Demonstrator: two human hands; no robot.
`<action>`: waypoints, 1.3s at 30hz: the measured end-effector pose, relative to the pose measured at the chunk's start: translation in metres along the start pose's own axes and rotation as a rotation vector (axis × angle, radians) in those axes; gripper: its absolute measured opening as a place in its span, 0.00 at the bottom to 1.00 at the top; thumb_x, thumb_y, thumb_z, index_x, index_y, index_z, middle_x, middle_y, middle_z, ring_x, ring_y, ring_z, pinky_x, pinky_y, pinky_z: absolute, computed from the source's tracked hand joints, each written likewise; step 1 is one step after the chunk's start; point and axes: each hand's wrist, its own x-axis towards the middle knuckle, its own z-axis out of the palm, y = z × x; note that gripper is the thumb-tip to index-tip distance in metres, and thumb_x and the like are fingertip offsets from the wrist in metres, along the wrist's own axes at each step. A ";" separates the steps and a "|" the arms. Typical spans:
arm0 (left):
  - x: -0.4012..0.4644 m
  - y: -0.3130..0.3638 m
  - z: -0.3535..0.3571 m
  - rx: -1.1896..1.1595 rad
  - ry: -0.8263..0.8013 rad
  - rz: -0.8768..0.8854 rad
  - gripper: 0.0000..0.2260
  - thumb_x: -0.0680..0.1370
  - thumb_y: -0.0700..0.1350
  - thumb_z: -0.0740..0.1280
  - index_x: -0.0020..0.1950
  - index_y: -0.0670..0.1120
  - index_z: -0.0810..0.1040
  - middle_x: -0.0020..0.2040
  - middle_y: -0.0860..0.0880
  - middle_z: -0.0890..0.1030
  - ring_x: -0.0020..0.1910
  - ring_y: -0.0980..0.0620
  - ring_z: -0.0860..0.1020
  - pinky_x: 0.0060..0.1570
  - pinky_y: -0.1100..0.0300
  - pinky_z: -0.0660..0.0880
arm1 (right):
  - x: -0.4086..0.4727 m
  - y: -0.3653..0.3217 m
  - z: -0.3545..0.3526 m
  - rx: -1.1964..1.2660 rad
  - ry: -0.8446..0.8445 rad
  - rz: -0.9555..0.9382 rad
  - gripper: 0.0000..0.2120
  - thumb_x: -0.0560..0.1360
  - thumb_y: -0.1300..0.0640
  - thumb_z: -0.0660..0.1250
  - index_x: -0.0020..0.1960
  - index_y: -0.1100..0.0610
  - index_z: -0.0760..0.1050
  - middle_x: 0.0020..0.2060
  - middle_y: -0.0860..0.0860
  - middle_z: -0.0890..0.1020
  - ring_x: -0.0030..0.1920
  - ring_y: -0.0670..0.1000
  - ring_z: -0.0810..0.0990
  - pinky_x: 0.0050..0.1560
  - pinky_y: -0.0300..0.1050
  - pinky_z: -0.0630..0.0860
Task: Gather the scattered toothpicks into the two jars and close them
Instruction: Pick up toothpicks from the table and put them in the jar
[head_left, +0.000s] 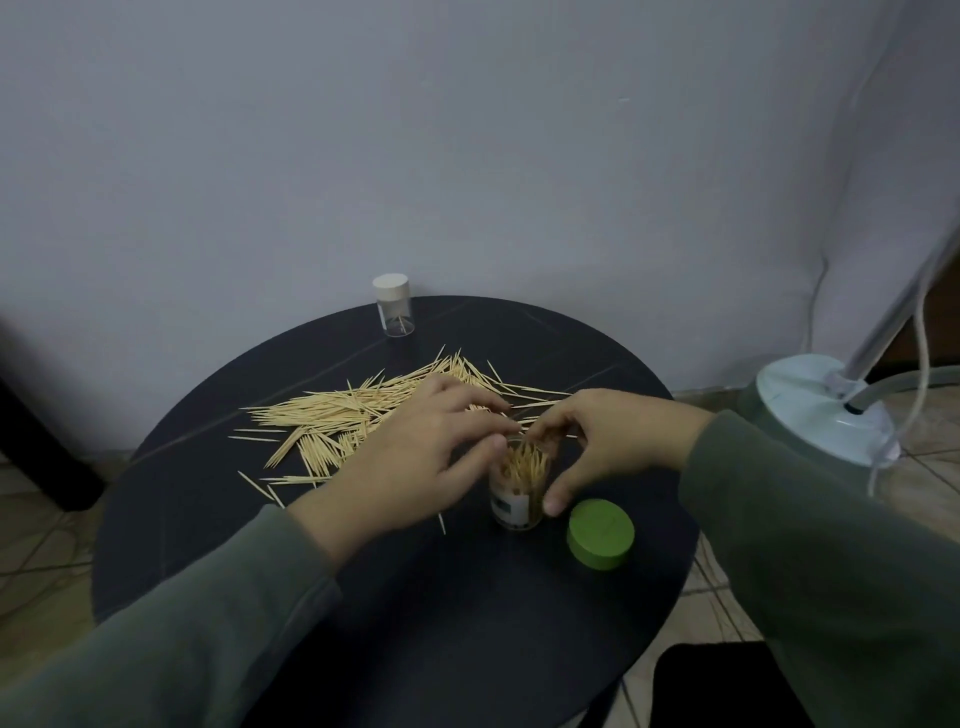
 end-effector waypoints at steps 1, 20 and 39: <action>0.001 -0.003 -0.004 -0.013 0.008 -0.034 0.15 0.80 0.54 0.58 0.60 0.55 0.80 0.57 0.59 0.76 0.57 0.61 0.65 0.54 0.71 0.61 | 0.002 0.001 0.000 -0.020 -0.010 0.023 0.28 0.65 0.47 0.78 0.63 0.44 0.73 0.50 0.42 0.79 0.52 0.43 0.75 0.52 0.41 0.73; -0.003 -0.032 0.014 0.081 -0.359 -0.301 0.04 0.76 0.54 0.68 0.48 0.58 0.81 0.49 0.60 0.77 0.50 0.59 0.74 0.51 0.59 0.75 | 0.040 0.012 0.012 -0.205 0.192 0.213 0.06 0.75 0.51 0.69 0.51 0.48 0.77 0.44 0.45 0.78 0.48 0.46 0.77 0.53 0.45 0.77; 0.023 -0.035 0.054 0.375 -0.155 -0.320 0.17 0.84 0.49 0.54 0.73 0.54 0.65 0.67 0.54 0.71 0.61 0.50 0.67 0.49 0.56 0.74 | 0.072 0.029 0.020 -0.359 0.385 0.111 0.25 0.77 0.42 0.63 0.73 0.44 0.65 0.70 0.45 0.69 0.67 0.51 0.67 0.65 0.53 0.66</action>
